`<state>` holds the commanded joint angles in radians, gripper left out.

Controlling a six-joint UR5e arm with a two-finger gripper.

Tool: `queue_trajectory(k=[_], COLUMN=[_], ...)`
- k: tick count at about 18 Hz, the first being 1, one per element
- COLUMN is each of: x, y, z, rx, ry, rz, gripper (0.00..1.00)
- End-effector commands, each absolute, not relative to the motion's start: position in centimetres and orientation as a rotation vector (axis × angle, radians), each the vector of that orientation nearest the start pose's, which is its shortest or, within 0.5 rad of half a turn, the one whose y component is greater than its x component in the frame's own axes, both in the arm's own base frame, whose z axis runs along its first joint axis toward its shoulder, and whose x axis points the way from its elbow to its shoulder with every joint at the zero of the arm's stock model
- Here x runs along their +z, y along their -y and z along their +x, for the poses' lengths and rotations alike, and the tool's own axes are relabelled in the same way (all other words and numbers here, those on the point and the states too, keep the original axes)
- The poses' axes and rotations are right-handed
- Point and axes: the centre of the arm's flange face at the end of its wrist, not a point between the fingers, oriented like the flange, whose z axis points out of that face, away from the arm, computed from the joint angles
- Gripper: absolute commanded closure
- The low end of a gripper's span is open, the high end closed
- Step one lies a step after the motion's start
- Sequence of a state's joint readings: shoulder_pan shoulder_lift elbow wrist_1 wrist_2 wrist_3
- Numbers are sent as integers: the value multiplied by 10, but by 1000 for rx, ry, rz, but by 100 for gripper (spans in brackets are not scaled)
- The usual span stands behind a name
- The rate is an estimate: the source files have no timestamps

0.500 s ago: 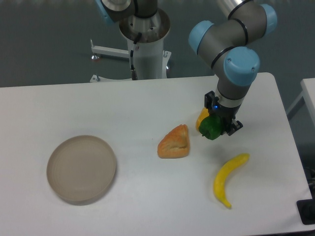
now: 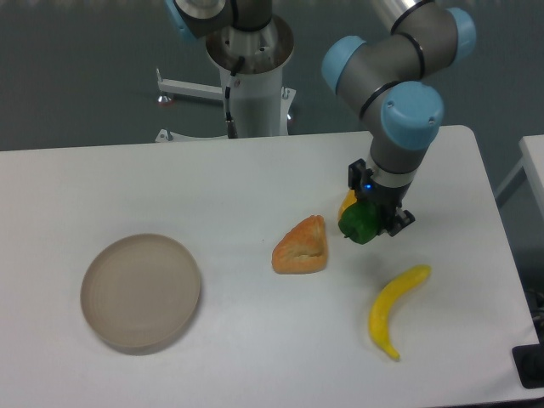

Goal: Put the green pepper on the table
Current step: 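Carry the green pepper past the bread roll toward the plate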

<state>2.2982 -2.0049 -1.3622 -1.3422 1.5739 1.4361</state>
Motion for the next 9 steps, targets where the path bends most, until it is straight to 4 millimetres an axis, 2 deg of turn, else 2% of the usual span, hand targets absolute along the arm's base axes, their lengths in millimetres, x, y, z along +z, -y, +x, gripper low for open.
queue_trajectory(k=[4,6,9], x=[351,343,319], y=[-612,-633,-665], z=[-297,-273,-241], rx=[-3,5,50], ry=[-1065,-1014,-912], rz=[-2955,-2921,-2907], gripper=[93,93,93])
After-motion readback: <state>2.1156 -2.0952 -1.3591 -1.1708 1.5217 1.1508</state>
